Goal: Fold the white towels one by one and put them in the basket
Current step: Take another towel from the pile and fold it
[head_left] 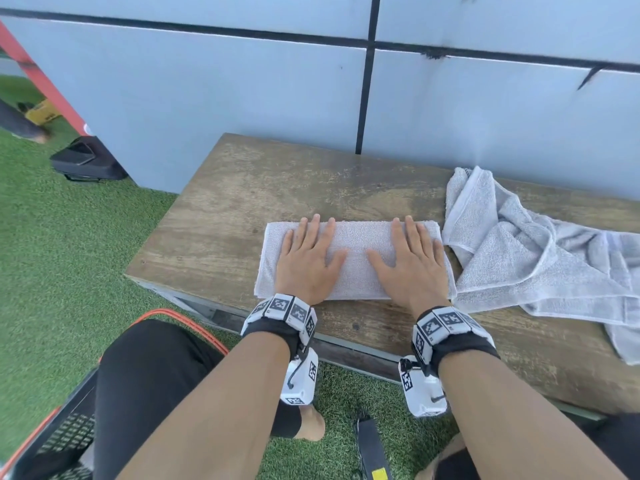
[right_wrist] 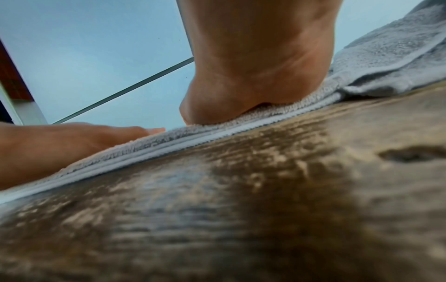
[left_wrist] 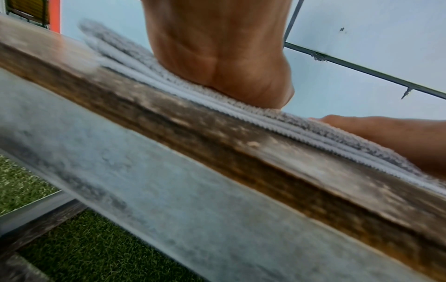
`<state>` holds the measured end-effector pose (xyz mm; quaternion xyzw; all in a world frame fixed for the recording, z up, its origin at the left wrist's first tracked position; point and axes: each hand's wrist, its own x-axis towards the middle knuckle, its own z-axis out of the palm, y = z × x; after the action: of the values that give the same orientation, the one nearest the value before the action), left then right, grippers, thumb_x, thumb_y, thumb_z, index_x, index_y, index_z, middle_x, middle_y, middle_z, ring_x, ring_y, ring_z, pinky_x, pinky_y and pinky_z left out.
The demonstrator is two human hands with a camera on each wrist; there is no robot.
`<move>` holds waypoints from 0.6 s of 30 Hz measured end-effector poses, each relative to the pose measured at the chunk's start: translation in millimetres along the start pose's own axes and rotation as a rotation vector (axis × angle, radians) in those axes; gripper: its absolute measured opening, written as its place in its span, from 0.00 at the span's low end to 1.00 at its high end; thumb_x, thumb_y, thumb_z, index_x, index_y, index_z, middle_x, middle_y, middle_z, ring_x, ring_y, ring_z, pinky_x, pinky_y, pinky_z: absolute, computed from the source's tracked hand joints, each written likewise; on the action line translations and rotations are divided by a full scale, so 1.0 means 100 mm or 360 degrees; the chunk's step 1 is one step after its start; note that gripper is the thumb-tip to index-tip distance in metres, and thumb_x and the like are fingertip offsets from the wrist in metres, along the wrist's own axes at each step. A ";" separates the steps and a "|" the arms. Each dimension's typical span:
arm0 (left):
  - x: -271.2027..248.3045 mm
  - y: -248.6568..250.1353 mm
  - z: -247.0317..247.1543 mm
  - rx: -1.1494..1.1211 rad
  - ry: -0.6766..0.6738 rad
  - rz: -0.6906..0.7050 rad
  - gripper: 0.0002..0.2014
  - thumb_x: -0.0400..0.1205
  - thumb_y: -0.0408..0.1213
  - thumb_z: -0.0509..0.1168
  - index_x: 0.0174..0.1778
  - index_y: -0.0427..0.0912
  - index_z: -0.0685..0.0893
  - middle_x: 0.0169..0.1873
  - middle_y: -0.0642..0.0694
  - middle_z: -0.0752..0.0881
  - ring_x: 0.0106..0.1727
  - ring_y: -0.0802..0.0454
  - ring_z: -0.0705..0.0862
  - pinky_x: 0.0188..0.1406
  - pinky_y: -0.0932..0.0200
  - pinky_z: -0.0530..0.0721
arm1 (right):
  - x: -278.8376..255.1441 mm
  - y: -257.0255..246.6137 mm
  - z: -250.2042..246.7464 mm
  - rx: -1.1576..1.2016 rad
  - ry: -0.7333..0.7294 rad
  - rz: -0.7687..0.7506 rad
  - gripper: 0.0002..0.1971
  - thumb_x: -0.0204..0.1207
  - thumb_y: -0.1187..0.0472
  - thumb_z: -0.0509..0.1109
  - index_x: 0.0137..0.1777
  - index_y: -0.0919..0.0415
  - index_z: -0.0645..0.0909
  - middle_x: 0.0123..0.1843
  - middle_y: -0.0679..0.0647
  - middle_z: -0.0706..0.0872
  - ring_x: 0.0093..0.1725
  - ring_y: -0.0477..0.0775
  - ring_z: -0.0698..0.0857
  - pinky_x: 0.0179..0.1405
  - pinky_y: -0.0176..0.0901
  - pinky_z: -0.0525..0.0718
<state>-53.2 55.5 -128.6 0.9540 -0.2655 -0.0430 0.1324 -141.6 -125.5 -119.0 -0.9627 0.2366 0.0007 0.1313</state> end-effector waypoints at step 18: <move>-0.10 -0.24 -0.11 0.0021 0.0027 -0.0129 0.35 0.87 0.65 0.40 0.89 0.56 0.45 0.89 0.50 0.44 0.89 0.52 0.39 0.87 0.45 0.37 | -0.02 -0.05 0.00 -0.0077 0.0103 0.0174 0.51 0.75 0.23 0.41 0.89 0.58 0.43 0.91 0.52 0.43 0.89 0.51 0.42 0.86 0.61 0.38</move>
<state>-48.2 83.2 -124.1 0.9652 -0.2258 -0.0386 0.1265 -140.8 -120.0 -117.8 -0.9508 0.2927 -0.0174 0.1000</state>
